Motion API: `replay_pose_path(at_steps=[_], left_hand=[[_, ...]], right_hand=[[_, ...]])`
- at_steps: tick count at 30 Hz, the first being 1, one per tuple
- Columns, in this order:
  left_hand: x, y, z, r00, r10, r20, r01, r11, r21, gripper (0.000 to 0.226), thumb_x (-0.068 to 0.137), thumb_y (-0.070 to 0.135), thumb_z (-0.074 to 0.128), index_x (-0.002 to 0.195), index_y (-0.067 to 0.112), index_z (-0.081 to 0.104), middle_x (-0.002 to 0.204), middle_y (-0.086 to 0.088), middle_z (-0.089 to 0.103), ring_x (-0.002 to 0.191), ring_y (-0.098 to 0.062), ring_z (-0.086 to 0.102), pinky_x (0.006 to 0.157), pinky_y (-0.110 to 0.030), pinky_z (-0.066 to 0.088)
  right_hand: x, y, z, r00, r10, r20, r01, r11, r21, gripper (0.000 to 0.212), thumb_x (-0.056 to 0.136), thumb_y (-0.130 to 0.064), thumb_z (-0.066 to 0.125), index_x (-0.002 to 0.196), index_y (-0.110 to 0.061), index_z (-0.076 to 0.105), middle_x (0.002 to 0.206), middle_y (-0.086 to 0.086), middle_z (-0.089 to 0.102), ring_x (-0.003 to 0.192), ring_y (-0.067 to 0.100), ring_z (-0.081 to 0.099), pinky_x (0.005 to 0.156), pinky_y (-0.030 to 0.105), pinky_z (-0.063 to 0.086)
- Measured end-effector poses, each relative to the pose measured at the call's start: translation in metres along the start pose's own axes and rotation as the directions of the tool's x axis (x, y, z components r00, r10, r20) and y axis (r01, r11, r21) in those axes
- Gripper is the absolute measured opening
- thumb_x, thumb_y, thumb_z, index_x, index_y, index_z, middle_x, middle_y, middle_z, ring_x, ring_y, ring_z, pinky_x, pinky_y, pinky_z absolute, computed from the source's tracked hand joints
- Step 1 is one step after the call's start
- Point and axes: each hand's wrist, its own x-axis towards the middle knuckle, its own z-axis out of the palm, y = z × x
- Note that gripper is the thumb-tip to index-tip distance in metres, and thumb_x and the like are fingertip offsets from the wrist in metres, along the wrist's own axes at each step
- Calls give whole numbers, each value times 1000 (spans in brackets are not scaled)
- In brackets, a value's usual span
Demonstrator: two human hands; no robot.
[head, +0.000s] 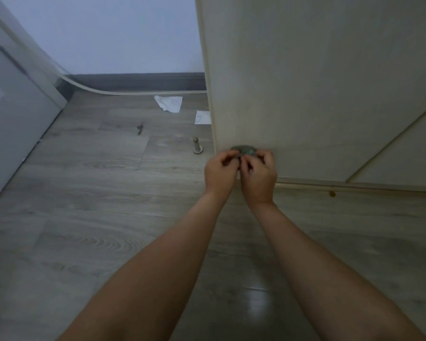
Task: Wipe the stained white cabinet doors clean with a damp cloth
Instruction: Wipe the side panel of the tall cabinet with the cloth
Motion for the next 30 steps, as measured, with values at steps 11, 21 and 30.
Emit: replay_pose_path(at_steps=[11, 21, 30], left_hand=[[1, -19, 27, 1000, -4, 2, 3, 982, 189, 17, 85, 1, 70, 96, 11, 78, 94, -4, 76, 89, -15, 71, 92, -36, 56], [1, 18, 28, 999, 50, 5, -49, 991, -125, 22, 87, -5, 66, 86, 15, 74, 86, -5, 73, 87, -23, 72, 86, -41, 60], [2, -21, 43, 998, 41, 55, -49, 987, 153, 17, 88, 1, 66, 101, 7, 76, 92, -1, 74, 90, -19, 71, 91, -43, 57]], right_hand=[[-7, 14, 10, 823, 568, -9, -567, 822, 55, 9, 83, -5, 65, 91, -7, 60, 88, 14, 64, 85, 31, 61, 67, 27, 29], [21, -5, -22, 968, 211, -135, -207, 977, 43, 13, 79, -2, 70, 90, -1, 63, 90, 13, 62, 81, 20, 55, 68, 18, 33], [7, 32, -10, 935, 347, -71, -346, 938, 26, 8, 73, 4, 71, 71, -1, 65, 79, 16, 63, 68, 29, 60, 62, 25, 35]])
